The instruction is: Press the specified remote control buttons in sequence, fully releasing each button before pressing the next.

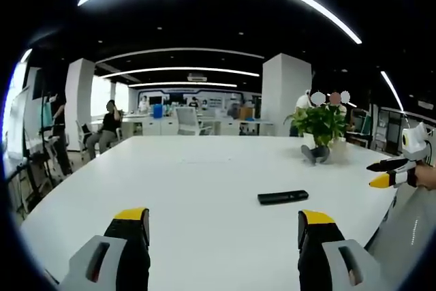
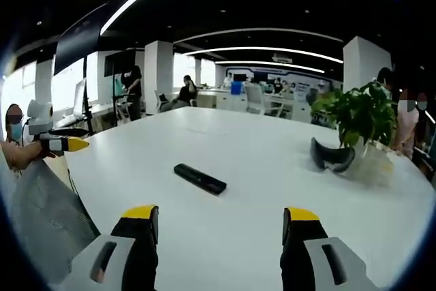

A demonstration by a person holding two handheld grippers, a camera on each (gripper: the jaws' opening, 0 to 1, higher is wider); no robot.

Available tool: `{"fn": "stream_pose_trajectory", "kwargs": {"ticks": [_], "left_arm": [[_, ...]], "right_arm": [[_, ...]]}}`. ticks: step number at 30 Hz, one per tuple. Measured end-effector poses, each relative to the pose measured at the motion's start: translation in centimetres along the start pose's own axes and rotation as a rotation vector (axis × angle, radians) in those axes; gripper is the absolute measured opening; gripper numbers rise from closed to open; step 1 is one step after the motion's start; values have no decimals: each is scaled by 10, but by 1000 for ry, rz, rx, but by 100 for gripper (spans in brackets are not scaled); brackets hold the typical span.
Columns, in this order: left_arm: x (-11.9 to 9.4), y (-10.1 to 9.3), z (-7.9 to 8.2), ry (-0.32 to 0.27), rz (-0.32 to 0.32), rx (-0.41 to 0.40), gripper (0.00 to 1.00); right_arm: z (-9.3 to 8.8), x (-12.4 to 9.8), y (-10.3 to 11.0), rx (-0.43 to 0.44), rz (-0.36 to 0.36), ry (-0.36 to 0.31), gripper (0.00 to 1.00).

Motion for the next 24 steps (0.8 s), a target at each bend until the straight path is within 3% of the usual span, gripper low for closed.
{"fn": "stream_pose_trajectory", "kwargs": {"ticks": [16, 20, 24], "left_arm": [[0, -1, -1, 8, -8, -7, 92], [2, -3, -3, 25, -26, 6, 92], [4, -10, -4, 44, -84, 10, 93]], "right_arm": [[3, 2, -1, 6, 8, -22, 78], [2, 3, -2, 6, 3, -13, 80], [1, 3, -4, 22, -10, -8, 81]]}}
Point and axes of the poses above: the point that each gripper's makers call its tool centre point, and the gripper's own axes: x roughly forward along the fingers, y roughly to its left, z roughly out of its top, the point moved 8 cm from there along -x, roughly backward along the fingers, and after that the axes turned 10 degrees about z, right-handed, at the moved point
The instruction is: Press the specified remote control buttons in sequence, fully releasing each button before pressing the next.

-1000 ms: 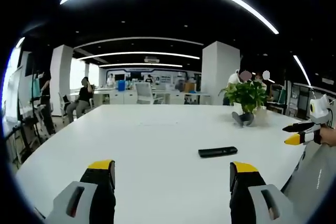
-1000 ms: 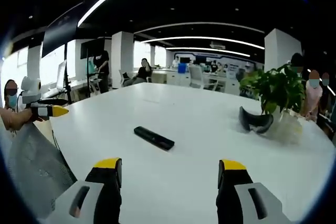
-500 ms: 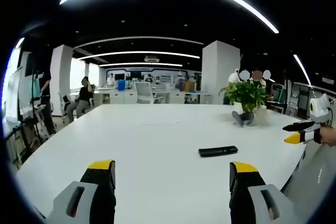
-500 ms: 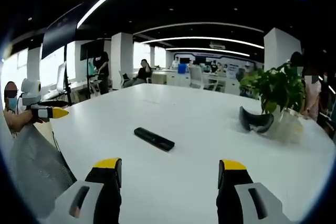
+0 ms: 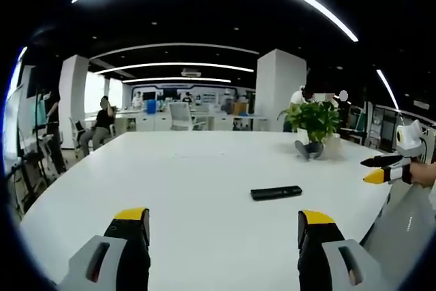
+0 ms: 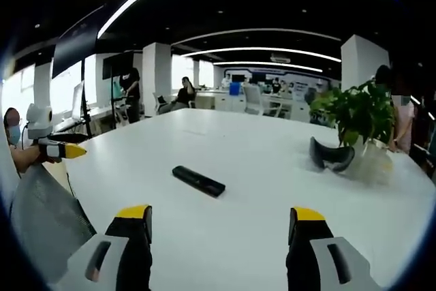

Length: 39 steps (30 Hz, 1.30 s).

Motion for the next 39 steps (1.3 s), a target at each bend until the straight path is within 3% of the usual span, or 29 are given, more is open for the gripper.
{"fn": "stream_pose_trajectory", "kwargs": {"ticks": [2, 4, 7, 9, 11, 14, 17, 24, 29, 39], "left_arm": [[3, -6, -4, 44, -59, 41, 94], [5, -11, -7, 105, -75, 94, 95], [10, -19, -9, 146, -158, 146, 96], [16, -25, -12, 210, -240, 163, 96], [23, -26, -15, 280, -269, 179, 93], [38, -31, -16, 340, -363, 213, 88], [53, -39, -15, 380, -421, 183, 87], [80, -54, -17, 444, -491, 271, 85], [96, -62, -20, 434, -521, 358, 84], [140, -60, -10, 491, -581, 439, 81]], "right_arm": [[0, -1, 0, 2, -5, -3, 79], [0, -1, -1, 8, -4, -5, 76], [-3, -2, -2, 16, -4, 21, 72], [-6, -1, -2, 27, 7, 52, 67], [-9, 0, -2, 23, 12, 79, 64], [-10, 0, -1, 13, 21, 96, 62], [-10, 0, 0, -7, 24, 111, 58], [-12, -1, -2, -11, 14, 120, 55], [-13, -1, -3, 1, 17, 127, 54], [-16, 2, 0, -16, 45, 163, 49]]}}
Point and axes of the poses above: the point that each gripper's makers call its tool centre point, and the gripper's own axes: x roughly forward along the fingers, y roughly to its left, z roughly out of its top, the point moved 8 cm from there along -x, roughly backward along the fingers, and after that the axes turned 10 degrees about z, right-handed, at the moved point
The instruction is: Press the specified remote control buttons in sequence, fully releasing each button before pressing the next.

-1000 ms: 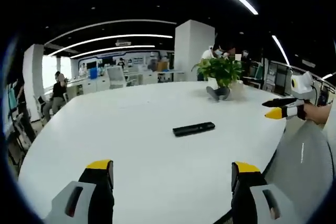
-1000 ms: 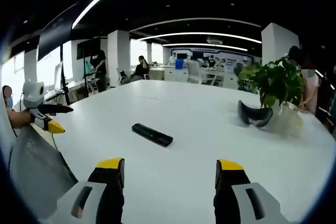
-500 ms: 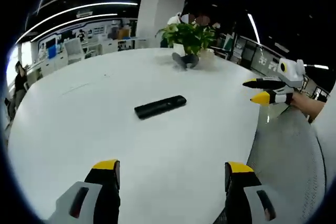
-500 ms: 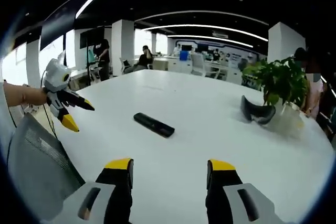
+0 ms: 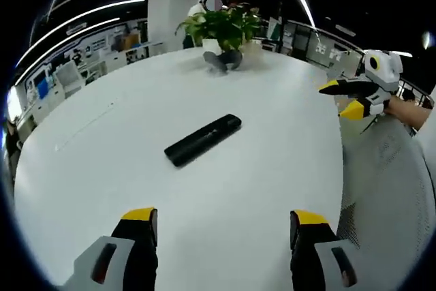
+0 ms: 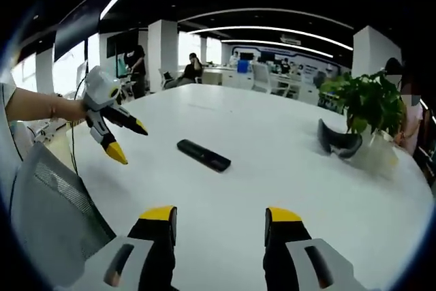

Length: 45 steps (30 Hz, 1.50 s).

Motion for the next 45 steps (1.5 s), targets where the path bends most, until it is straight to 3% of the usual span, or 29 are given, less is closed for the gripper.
{"fn": "stream_pose_trajectory", "kwargs": {"ticks": [8, 19, 27, 34, 40, 43, 45], "left_arm": [[20, 17, 27, 53, -44, 133, 76], [58, 23, 58, 187, -132, 335, 68], [87, 32, 62, 366, -152, 468, 58], [105, 20, 71, 441, -194, 585, 54], [107, 23, 75, 429, -192, 561, 46], [103, 23, 73, 410, -197, 571, 32], [101, 22, 71, 398, -196, 572, 27]], "right_arm": [[-2, -1, -1, 1, -6, 12, 47], [-6, 0, -3, 10, -10, 40, 43], [-8, 2, -2, 8, 1, 69, 41], [-9, 3, -1, 13, 15, 77, 37], [-10, 4, 0, 14, 35, 92, 34], [-11, 4, 1, 12, 38, 96, 33], [-11, 5, 1, 12, 43, 97, 32]]}}
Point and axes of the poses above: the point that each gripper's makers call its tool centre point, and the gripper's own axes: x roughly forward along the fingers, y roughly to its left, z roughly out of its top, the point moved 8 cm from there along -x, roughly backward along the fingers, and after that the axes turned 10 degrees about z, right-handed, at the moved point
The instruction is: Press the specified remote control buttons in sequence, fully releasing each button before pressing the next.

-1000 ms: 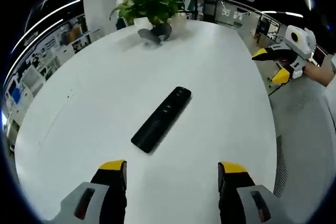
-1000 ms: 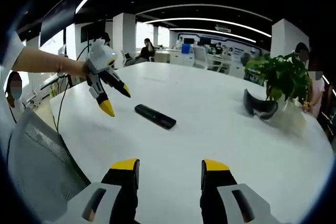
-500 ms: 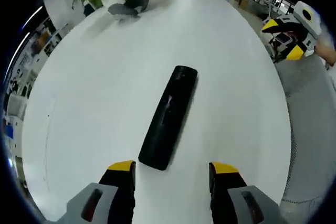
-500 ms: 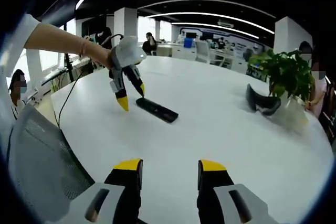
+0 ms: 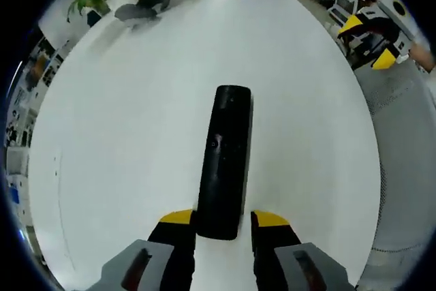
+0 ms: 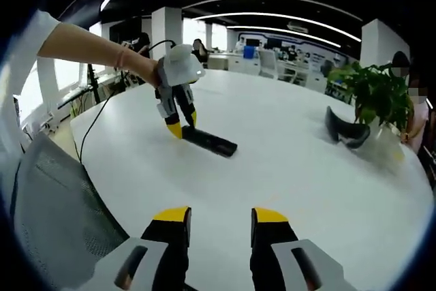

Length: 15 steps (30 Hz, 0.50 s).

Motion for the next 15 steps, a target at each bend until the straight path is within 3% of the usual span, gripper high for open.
{"fn": "stream_pose_trajectory", "kwargs": {"ticks": [8, 15], "left_arm": [[-1, -5, 1, -1, 34, 24, 23], [-3, -18, -2, 12, 8, 21, 23]], "right_arm": [[0, 2, 3, -23, 18, 19, 30], [0, 1, 2, -15, 17, 10, 29]]}}
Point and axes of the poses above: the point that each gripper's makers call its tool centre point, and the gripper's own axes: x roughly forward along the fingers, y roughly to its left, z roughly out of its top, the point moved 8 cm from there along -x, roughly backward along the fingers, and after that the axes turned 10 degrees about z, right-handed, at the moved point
